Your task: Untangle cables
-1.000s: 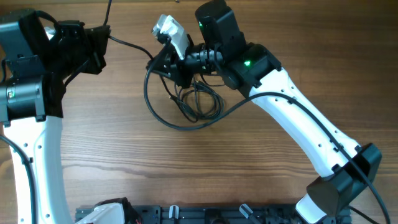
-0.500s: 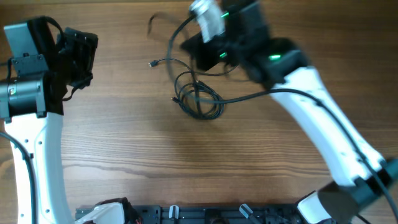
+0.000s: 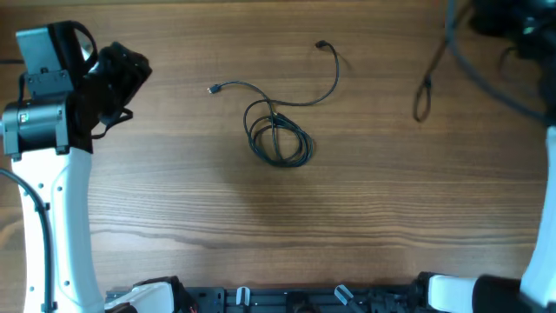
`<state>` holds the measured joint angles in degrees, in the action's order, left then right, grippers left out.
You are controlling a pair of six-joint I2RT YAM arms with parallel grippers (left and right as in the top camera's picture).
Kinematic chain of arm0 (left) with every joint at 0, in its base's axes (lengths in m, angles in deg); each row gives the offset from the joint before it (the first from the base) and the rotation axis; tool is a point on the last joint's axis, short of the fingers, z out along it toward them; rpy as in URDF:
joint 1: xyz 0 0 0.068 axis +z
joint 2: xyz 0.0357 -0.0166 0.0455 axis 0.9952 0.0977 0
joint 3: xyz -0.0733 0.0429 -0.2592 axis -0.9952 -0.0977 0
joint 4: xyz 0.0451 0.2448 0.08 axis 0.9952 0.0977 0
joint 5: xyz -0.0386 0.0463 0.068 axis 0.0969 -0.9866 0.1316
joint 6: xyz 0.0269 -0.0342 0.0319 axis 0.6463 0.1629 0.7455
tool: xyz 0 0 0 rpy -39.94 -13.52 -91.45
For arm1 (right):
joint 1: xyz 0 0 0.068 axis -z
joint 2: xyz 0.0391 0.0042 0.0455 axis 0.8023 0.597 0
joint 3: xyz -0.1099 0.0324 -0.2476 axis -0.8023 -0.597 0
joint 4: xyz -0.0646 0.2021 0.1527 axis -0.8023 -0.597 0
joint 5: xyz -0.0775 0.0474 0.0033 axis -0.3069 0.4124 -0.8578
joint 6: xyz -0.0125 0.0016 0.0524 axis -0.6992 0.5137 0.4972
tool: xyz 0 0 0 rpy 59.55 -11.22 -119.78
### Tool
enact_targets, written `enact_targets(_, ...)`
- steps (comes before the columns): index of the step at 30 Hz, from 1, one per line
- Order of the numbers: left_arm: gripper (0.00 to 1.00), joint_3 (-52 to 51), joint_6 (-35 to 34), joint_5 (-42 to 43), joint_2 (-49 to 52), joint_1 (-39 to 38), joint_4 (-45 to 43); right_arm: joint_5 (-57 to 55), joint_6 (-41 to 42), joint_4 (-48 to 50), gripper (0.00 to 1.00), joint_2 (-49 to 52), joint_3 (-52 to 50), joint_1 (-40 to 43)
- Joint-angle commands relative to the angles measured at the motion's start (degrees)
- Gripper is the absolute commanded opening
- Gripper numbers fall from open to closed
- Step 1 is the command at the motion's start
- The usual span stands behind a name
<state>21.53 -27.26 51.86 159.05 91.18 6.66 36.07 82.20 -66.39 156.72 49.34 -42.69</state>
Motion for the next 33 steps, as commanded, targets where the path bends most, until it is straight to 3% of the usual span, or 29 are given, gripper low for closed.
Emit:
enact_targets(1, 0.66, 0.15, 6.51, 1.49, 0.44, -3.32, -0.04, 0.02, -2.80, -0.04, 0.04, 2.99, 0.11, 4.87)
enact_targets(9, 0.64, 0.15, 7.72, 1.46, 0.44, -11.50, -0.26, -3.87, -3.02, 0.26, 0.04, 13.05, 0.11, 13.38)
enact_targets(18, 0.65, 0.15, 7.72, 1.29, 0.48, -16.83, -1.49, -13.51, 10.69, -0.96, 0.04, 20.81, 0.09, 24.46)
enact_targets(21, 0.65, 0.15, 7.69, 1.29, 0.48, -17.07, -1.90, -13.49, 10.10, -0.76, 0.04, 20.90, 0.07, 28.11)
enact_targets(30, 0.65, 0.15, 7.69, 1.31, 0.48, -17.07, -1.86, -13.68, 8.68, -0.50, 0.04, 24.92, -0.70, 28.26)
enact_targets(33, 0.65, 0.15, 7.67, 1.31, 0.48, -17.07, -1.88, -8.31, 5.33, 0.39, 0.05, 27.71, -0.70, 27.54)
